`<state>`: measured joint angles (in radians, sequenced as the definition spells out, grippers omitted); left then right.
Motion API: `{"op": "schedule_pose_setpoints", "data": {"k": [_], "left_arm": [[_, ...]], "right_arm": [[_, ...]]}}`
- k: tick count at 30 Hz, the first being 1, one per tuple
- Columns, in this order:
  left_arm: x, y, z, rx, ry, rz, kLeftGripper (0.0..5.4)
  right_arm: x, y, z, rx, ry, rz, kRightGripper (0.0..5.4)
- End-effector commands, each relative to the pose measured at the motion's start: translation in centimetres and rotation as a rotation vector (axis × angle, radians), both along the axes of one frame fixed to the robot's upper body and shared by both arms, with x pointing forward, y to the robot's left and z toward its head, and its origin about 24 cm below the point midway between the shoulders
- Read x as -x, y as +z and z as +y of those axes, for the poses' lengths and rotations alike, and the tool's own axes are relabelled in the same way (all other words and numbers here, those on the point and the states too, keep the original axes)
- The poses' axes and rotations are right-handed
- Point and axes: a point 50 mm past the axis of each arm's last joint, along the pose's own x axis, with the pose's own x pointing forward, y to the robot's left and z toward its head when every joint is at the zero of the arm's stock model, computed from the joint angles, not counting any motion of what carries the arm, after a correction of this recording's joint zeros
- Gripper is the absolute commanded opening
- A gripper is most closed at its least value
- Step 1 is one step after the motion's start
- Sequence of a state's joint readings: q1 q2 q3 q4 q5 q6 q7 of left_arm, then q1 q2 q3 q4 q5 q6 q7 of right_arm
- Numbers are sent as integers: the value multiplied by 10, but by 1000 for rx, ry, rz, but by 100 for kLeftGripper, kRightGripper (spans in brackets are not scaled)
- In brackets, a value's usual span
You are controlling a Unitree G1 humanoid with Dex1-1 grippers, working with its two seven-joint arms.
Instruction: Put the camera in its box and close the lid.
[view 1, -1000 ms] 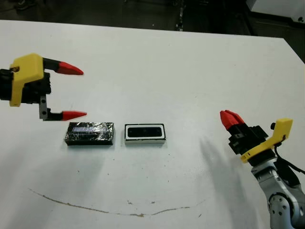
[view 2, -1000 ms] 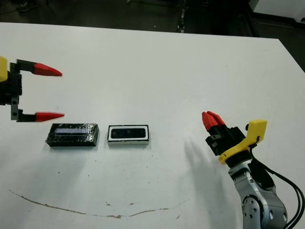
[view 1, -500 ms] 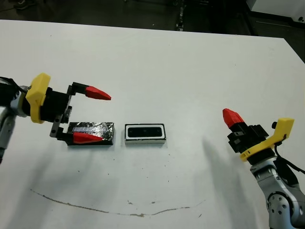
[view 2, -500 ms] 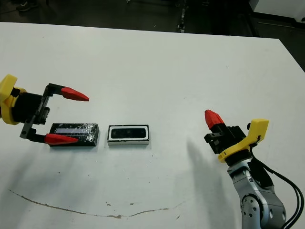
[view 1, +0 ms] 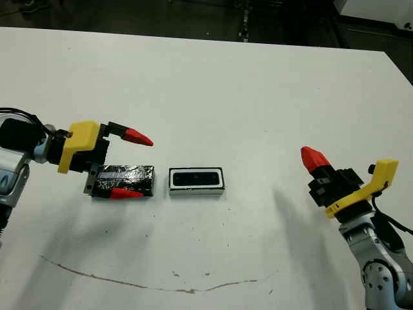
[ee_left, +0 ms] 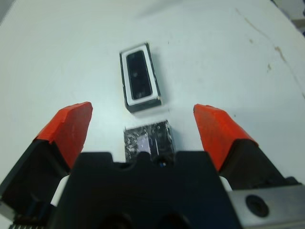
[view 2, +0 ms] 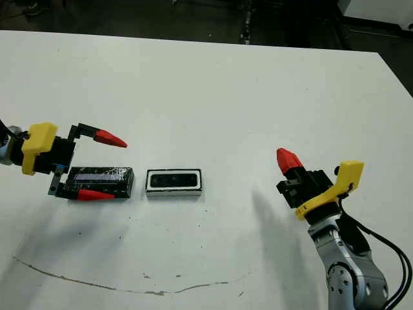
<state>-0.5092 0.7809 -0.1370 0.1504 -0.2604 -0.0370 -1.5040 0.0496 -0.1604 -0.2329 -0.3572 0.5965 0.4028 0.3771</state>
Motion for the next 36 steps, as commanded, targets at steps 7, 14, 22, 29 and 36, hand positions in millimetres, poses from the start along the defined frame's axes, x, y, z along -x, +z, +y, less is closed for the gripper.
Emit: {"op": "schedule_pose_setpoints", "data": {"k": [7, 14, 22, 29, 36], "left_arm": [[-6, -6, 5, -47, -14, 105, 540], [-10, -8, 7, -101, 3, 92, 540], [-18, -16, 14, -105, 59, 122, 540], [-21, -20, 16, -125, 85, 127, 540], [-23, -26, 19, -117, 90, 152, 540]], "right_arm": [[2, -2, -3, 18, -1, 16, 2], [2, -3, -3, 14, 0, 19, 2], [4, -4, -3, 4, 3, 27, 2], [4, -5, -3, 14, 8, 20, 2], [5, -5, -3, 14, 8, 12, 2]]}}
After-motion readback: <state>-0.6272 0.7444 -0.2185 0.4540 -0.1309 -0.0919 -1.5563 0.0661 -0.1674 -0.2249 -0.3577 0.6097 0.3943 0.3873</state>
